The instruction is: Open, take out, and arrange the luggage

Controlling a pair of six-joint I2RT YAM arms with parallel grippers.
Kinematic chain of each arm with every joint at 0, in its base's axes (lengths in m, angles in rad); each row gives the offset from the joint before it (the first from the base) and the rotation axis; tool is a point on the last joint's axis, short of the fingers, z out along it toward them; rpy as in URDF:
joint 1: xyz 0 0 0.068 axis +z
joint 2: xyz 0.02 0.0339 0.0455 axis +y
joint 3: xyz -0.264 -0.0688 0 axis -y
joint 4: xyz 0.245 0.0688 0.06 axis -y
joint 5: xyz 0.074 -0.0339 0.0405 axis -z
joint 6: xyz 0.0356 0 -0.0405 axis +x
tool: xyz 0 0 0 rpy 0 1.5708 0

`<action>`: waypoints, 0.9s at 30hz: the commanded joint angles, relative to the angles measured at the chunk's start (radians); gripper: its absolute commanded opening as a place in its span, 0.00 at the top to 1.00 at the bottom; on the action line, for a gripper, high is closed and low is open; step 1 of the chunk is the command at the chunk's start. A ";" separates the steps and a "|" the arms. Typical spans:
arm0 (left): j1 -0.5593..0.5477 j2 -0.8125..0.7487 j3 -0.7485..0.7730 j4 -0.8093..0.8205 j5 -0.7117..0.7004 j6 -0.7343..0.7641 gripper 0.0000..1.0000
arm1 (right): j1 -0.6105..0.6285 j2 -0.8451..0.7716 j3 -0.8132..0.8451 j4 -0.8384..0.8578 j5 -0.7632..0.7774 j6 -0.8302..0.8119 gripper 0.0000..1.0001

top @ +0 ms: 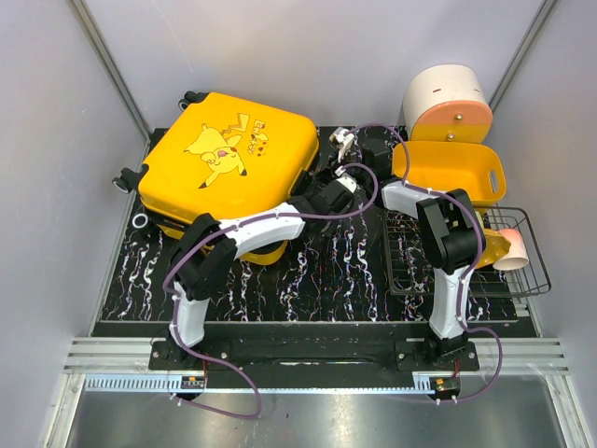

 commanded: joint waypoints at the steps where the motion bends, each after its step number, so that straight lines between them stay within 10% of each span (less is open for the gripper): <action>1: 0.015 -0.001 -0.095 -0.187 0.100 -0.148 0.26 | -0.001 0.006 0.045 0.058 0.025 -0.001 1.00; 13: 0.027 0.028 -0.212 -0.167 0.037 -0.215 0.28 | -0.009 -0.003 0.042 0.058 0.036 0.003 1.00; 21: -0.031 -0.111 -0.317 -0.194 0.119 -0.005 0.95 | -0.024 -0.049 -0.004 0.050 0.031 -0.008 1.00; 27: -0.130 -0.341 -0.445 -0.213 0.120 0.162 1.00 | -0.026 -0.167 -0.169 0.069 0.054 -0.047 1.00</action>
